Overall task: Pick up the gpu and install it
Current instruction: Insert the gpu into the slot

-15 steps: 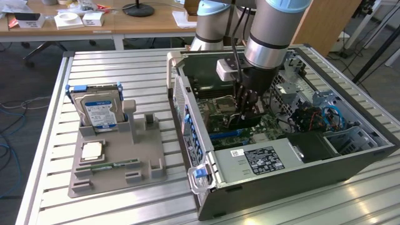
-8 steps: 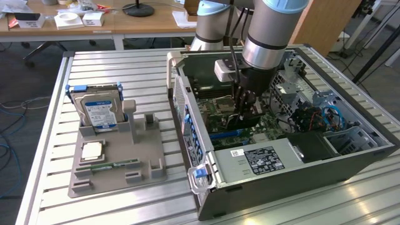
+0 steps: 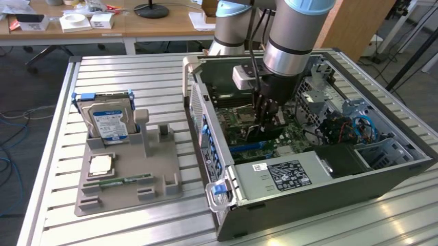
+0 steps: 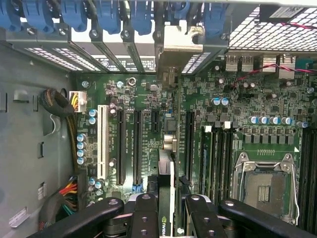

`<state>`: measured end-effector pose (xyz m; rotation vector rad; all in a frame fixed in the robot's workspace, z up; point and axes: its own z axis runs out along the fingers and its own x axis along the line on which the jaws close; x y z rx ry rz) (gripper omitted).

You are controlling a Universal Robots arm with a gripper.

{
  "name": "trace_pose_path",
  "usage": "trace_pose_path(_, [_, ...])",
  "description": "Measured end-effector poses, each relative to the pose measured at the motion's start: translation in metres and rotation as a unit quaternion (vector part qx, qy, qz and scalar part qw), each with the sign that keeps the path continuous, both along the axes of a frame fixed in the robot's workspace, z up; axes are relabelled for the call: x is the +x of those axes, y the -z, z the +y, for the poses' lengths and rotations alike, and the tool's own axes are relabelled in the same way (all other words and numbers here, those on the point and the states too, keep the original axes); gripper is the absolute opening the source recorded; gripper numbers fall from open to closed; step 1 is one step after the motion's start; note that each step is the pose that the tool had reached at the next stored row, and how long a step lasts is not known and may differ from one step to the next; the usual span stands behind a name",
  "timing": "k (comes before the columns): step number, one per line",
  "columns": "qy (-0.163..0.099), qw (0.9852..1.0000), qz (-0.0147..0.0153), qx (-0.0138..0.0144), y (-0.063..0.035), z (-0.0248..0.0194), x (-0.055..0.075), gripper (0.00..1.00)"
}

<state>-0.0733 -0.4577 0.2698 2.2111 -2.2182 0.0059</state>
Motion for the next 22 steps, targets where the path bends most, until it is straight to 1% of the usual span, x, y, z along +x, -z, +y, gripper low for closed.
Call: trace_pose_path(22, [0.0, 1.0, 0.0, 0.0, 0.0009, 0.0006, -0.006, 0.26])
